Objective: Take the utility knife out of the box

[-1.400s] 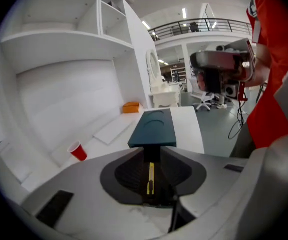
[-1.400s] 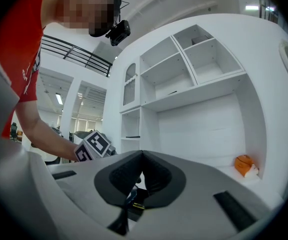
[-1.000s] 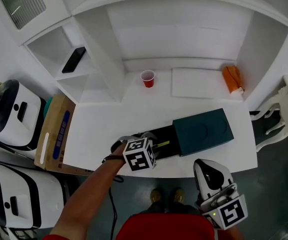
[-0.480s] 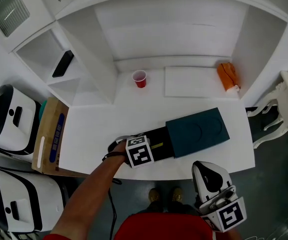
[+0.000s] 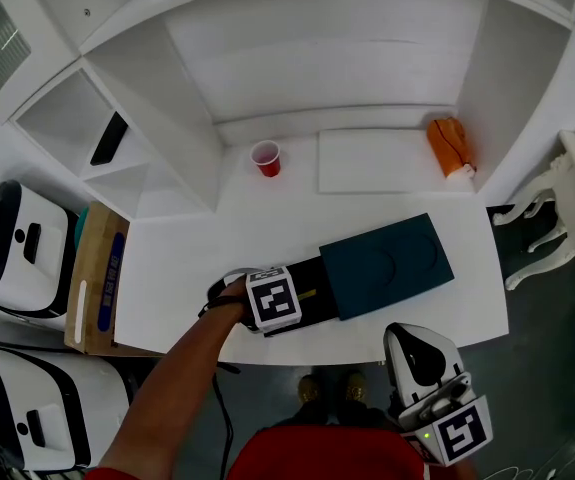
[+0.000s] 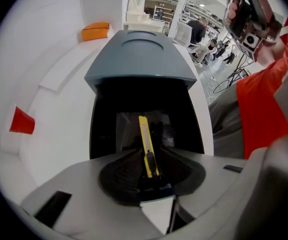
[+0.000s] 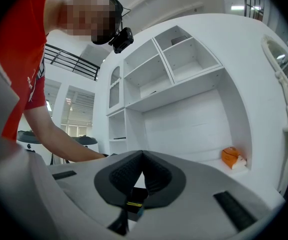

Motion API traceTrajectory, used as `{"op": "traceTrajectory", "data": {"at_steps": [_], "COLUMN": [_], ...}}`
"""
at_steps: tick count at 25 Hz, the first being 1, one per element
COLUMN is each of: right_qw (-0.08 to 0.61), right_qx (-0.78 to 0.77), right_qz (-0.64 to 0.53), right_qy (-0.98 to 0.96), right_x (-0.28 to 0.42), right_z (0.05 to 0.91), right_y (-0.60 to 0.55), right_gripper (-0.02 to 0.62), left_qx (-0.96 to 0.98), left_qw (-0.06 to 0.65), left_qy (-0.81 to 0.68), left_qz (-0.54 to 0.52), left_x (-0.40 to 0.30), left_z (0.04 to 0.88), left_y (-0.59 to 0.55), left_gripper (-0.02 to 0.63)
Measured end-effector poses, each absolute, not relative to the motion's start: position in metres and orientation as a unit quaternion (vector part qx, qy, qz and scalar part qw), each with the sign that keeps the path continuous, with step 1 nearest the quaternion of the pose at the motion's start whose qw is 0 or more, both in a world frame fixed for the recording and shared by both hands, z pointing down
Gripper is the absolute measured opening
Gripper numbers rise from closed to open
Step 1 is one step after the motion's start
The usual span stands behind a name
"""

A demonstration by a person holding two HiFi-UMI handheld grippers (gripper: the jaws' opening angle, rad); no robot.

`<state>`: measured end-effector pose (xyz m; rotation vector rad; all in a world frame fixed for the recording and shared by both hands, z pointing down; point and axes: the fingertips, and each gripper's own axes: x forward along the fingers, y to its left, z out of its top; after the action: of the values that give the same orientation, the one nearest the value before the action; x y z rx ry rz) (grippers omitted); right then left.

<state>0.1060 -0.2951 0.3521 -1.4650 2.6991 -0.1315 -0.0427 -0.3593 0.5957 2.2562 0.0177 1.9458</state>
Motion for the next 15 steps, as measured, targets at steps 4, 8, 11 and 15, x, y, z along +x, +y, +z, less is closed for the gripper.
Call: {"op": "traceTrajectory", "data": {"at_steps": [4,8,11,15], "right_qw": [0.042,0.039,0.047,0.048], "right_qx": [-0.48,-0.481,-0.485,-0.48], "right_qz": [-0.044,-0.045,-0.049,-0.044], "right_qy": [0.875,0.875,0.872,0.875], "right_x": [0.111,0.111,0.11,0.109], "right_z": [0.35,0.351,0.347,0.345], "right_y": [-0.3,-0.301,-0.303,-0.301], "right_gripper": [0.002,0.002,0.002,0.002], "left_qx": [0.759,0.761,0.762,0.771], "left_qw": [0.067,0.046,0.039,0.03], "left_qy": [0.005,0.003,0.004,0.001], "left_qz": [0.648,0.647,0.646,0.636], "left_x": [-0.043,-0.042,-0.043,-0.042], "left_z": [0.595,0.595,0.595,0.591], "left_y": [-0.36,-0.359,-0.357,-0.356], "left_gripper": [0.118,0.084,0.083,0.083]}}
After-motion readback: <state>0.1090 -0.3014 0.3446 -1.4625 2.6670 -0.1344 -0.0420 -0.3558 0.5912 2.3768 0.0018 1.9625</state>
